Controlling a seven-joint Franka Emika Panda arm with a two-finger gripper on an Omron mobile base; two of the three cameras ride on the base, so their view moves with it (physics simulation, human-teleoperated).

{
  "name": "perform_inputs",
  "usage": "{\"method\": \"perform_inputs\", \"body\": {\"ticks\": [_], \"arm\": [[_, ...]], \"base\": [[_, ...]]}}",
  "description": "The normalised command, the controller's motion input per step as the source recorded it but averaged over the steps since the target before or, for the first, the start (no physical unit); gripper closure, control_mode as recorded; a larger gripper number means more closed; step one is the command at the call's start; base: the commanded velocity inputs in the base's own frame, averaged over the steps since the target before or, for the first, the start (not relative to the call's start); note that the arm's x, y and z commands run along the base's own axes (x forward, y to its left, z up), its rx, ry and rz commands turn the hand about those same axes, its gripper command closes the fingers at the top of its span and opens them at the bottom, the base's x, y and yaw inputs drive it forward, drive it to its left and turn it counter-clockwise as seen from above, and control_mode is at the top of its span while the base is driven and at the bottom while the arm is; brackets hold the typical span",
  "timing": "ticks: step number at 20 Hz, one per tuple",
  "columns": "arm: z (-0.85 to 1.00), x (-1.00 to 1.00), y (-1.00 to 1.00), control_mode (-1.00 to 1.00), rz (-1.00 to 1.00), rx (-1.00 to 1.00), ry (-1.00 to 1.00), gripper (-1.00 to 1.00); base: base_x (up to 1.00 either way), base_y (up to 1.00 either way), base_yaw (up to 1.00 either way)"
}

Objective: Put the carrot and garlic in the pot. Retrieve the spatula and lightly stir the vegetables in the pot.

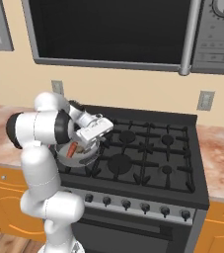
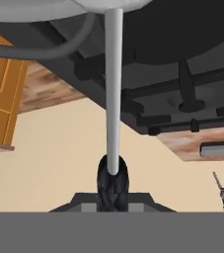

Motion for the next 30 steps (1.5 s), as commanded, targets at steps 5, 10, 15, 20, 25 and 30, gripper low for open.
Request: {"method": "perform_inputs", "body": {"ticks": [5,10,15,20,25,30], "arm": [[0.10,-0.14,0.39,-1.00,0.00,0.00,0.00,1.00],[0.15,-0.04,0.29,-1.00,0.01,0.00,0.00,1.00],[0.47,-0.02,-0.06,-1.00,0.00,0.01,0.00,1.00],[0.43,-0.34,-0.10,-1.00,0.06,0.06,-0.02,1.00],[0.00,-0.17,0.20,-1.00,0.13,0.00,0.03,1.00],[-0.02,0.03,0.37,-1.00,0.12,0.00,0.03,1.00]], "base": [[0.00,0.00,0.00],[0.00,0.00,0.00],[0.00,0.00,0.00],[0.00,0.00,0.00],[0.00,0.00,0.00],[0.00,0.00,0.00]]}}
